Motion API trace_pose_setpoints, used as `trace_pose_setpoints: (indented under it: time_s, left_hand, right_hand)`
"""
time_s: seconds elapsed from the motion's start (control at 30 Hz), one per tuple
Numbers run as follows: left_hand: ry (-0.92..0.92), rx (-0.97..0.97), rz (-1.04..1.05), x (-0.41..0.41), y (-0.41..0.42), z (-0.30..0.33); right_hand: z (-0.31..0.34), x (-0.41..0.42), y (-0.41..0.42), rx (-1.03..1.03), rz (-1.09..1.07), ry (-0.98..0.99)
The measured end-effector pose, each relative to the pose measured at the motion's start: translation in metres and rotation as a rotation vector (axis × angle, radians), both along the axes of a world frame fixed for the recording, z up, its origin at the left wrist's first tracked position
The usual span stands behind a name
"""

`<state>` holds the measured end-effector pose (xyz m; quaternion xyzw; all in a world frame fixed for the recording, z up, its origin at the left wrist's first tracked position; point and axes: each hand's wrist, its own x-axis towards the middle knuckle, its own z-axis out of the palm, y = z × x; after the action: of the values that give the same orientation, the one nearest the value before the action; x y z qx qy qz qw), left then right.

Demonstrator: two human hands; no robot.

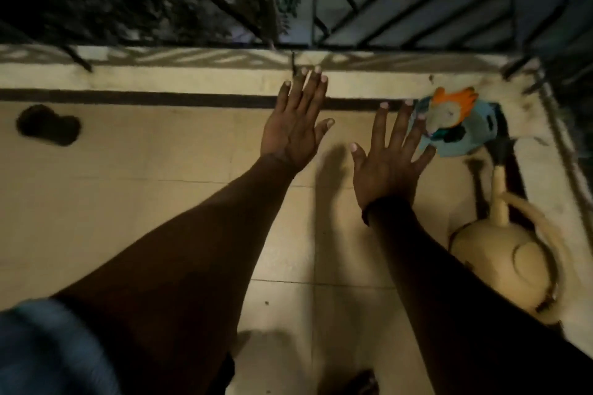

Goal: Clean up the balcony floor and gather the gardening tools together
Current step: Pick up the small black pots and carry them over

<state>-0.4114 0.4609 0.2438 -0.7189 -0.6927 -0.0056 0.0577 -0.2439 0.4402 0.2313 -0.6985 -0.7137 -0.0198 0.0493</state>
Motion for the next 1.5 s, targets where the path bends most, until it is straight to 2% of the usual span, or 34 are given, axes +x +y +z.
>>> trace_pose_setpoints:
  time_s: [0.17, 0.3, 0.43, 0.53, 0.7, 1.1, 1.3, 1.5]
  left_hand:
    - [-0.001, -0.03, 0.109, -0.038, -0.083, 0.162]
    - [0.027, -0.027, 0.248, -0.078, -0.161, 0.283]
    - [0.06, -0.008, 0.4, -0.121, -0.225, 0.373]
    - [0.05, 0.047, 0.529, -0.163, -0.256, 0.408]
    - [0.035, 0.096, 0.682, -0.236, -0.293, 0.436]
    - [0.02, -0.024, 0.913, -0.382, -0.386, 0.433]
    - [0.017, -0.028, 1.035, -0.446, -0.389, 0.434]
    - [0.05, -0.022, 1.133, -0.518, -0.357, 0.429]
  right_hand:
    - [0.159, -0.034, -0.059, -0.029, 0.329, -0.07]
    - [0.278, -0.073, -0.107, -0.052, 0.512, -0.05]
    - [0.359, -0.121, -0.134, -0.056, 0.649, -0.034]
    - [0.389, -0.162, -0.146, -0.023, 0.756, -0.05]
    - [0.408, -0.247, -0.153, -0.009, 0.874, -0.088]
    - [0.417, -0.427, -0.191, -0.027, 1.043, -0.055]
    - [0.422, -0.517, -0.188, -0.033, 1.169, -0.037]
    - [0.42, -0.608, -0.131, -0.03, 1.271, -0.049]
